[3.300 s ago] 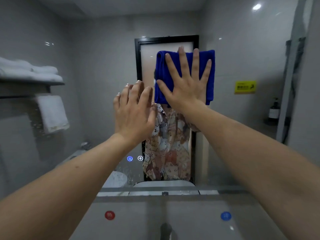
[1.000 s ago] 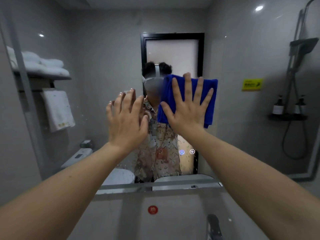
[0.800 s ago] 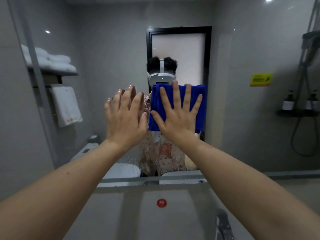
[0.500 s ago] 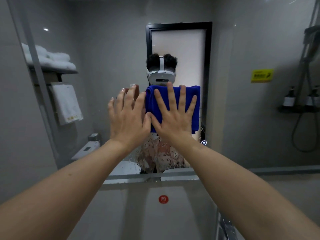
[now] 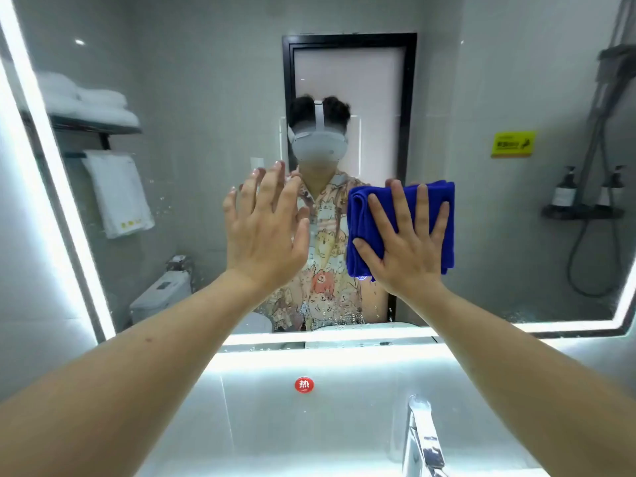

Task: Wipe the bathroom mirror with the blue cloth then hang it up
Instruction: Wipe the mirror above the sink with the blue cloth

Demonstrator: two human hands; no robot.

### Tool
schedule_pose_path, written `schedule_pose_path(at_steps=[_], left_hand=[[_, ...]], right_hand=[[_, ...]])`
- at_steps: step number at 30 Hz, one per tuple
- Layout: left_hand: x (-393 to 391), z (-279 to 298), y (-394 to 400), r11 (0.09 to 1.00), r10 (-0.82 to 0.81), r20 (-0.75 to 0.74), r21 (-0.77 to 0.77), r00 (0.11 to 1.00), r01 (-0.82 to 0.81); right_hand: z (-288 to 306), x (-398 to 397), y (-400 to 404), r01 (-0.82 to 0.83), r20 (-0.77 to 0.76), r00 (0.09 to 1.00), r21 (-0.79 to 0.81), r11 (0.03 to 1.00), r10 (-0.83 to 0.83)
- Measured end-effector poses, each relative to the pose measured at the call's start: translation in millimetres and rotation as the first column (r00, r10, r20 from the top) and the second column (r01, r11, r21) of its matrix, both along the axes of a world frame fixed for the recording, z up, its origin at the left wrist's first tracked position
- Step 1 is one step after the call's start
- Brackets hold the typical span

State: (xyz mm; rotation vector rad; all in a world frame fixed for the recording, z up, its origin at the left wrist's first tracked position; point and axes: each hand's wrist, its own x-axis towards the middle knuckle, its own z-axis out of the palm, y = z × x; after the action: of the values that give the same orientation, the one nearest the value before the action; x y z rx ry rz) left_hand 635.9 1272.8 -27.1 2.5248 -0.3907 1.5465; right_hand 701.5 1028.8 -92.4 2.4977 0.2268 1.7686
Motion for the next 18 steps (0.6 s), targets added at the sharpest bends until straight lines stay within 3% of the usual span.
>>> schedule_pose_path(at_steps=[10,18], left_hand=[[-4,0,40,0.997,0.038,-0.035,-0.059,0.999,-0.040],[-11,-5,91,0.993,0.103,-0.027,-0.047,0.994,-0.104]], right_hand=[[-3,1,37,-0.021,-0.030,0.999,0.078,0.997,0.023],[6,7,124,-0.068,-0.002,0.998,0.035,0.997,0.068]])
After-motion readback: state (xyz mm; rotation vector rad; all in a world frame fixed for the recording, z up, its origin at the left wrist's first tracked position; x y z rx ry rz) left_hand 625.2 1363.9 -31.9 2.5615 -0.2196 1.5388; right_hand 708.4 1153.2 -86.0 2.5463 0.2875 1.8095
